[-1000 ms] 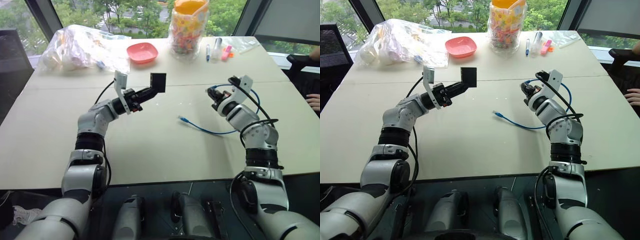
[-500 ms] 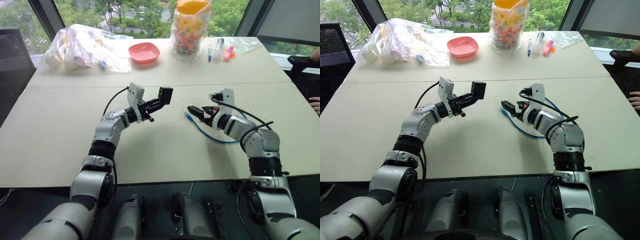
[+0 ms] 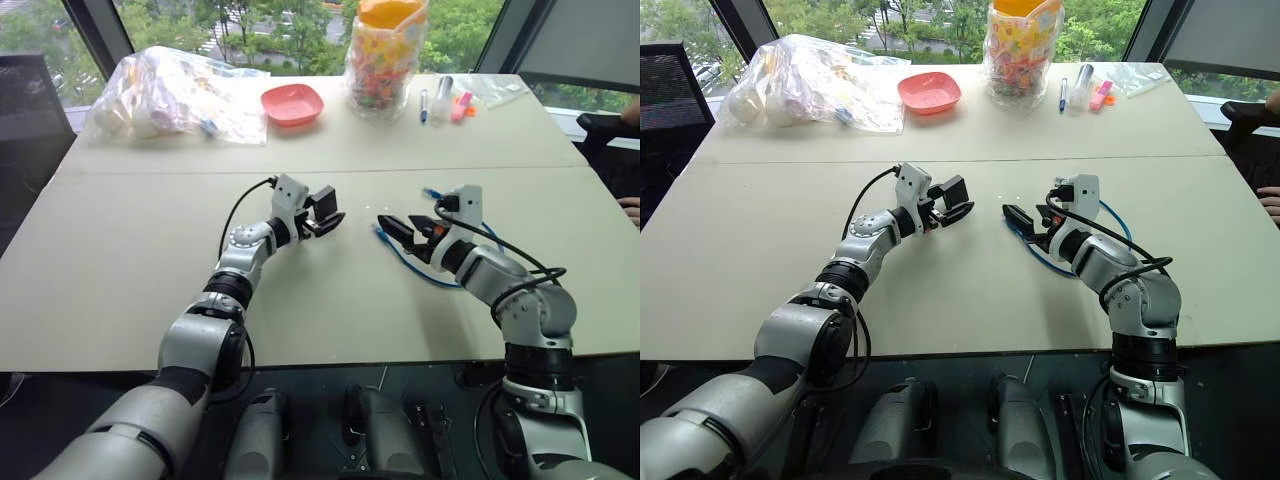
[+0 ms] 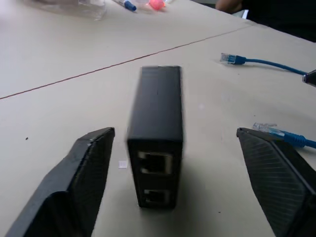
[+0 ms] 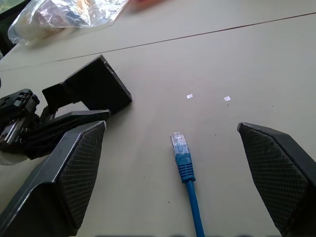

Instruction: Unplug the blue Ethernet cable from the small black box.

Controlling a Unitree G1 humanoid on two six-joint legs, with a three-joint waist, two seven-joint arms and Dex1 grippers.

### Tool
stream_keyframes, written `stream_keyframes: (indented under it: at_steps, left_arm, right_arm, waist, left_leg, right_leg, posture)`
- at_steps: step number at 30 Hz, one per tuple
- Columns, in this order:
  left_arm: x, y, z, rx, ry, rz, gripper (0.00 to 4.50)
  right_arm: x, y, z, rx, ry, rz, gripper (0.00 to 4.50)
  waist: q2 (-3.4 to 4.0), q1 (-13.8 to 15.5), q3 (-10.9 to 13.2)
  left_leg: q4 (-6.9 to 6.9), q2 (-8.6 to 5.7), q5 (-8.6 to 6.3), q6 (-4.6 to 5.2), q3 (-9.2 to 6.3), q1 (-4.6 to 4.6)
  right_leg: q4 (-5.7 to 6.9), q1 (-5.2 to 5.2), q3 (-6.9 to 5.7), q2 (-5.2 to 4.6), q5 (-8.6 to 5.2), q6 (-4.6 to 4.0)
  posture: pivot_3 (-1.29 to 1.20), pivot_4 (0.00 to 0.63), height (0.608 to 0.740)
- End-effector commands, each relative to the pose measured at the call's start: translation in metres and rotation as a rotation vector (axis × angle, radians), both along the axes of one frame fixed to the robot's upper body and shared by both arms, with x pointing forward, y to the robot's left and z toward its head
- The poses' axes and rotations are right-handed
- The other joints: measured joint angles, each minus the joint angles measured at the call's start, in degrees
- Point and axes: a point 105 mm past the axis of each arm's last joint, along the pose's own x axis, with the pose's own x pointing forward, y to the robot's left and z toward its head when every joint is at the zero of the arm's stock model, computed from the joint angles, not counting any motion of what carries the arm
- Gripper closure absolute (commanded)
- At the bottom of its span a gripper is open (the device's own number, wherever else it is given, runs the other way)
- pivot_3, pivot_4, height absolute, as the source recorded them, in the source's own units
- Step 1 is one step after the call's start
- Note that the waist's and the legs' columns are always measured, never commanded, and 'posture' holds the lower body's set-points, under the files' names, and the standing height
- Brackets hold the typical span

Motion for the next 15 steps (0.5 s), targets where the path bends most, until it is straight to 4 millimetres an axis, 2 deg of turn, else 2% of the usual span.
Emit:
stream_keyframes:
  at_steps: [1, 5, 8, 12, 15]
  left_arm:
    - [-0.003, 0.017, 0.016, -0.005, -0.051, -0.027, 0.02]
    - [-0.022, 0.043, 0.03, -0.016, -0.04, -0.067, 0.02]
    - [-0.045, 0.062, 0.036, -0.004, 0.002, -0.08, 0.02]
    - [-0.071, 0.082, 0.033, 0.048, 0.059, -0.065, 0.02]
    - [-0.084, 0.096, 0.026, 0.052, 0.109, -0.004, 0.02]
  right_arm:
    - [-0.007, -0.007, 0.02, -0.014, -0.088, 0.008, 0.0]
    - [-0.02, -0.008, 0.023, -0.046, -0.117, 0.075, 0.0]
    - [-0.032, -0.01, 0.023, -0.086, -0.13, 0.135, 0.0]
    - [-0.048, -0.012, 0.02, -0.167, -0.139, 0.213, 0.0]
    - [-0.062, -0.01, 0.014, -0.256, -0.13, 0.294, 0.0]
  waist:
    - [0.0, 0.0, 0.0]
    - [0.0, -0.3, 0.0]
    - [0.01, -0.1, 0.0]
    - [0.03, 0.2, 0.0]
    - [0.03, 0.2, 0.0]
  left_leg:
    - [0.0, 0.02, 0.0, 0.0, -0.01, 0.0]
    - [-0.03, 0.08, 0.0, 0.0, -0.01, -0.01]
    - [-0.03, 0.07, 0.0, 0.0, 0.0, 0.0]
    - [0.01, 0.08, -0.01, -0.01, -0.03, 0.05]
    - [0.01, 0.07, -0.02, -0.03, -0.03, 0.05]
  right_leg:
    - [0.01, 0.0, 0.0, 0.0, 0.0, 0.0]
    - [0.01, -0.02, 0.0, 0.01, 0.0, -0.01]
    - [0.02, -0.02, 0.02, 0.01, -0.01, -0.01]
    - [-0.02, 0.05, 0.02, 0.0, -0.14, -0.2]
    - [-0.08, 0.07, 0.02, -0.03, -0.16, -0.23]
  posture:
    - [0.0, 0.15, 0.74]
    - [0.0, 0.15, 0.74]
    - [0.0, 0.15, 0.74]
    - [0.0, 0.15, 0.74]
    - [0.0, 0.15, 0.74]
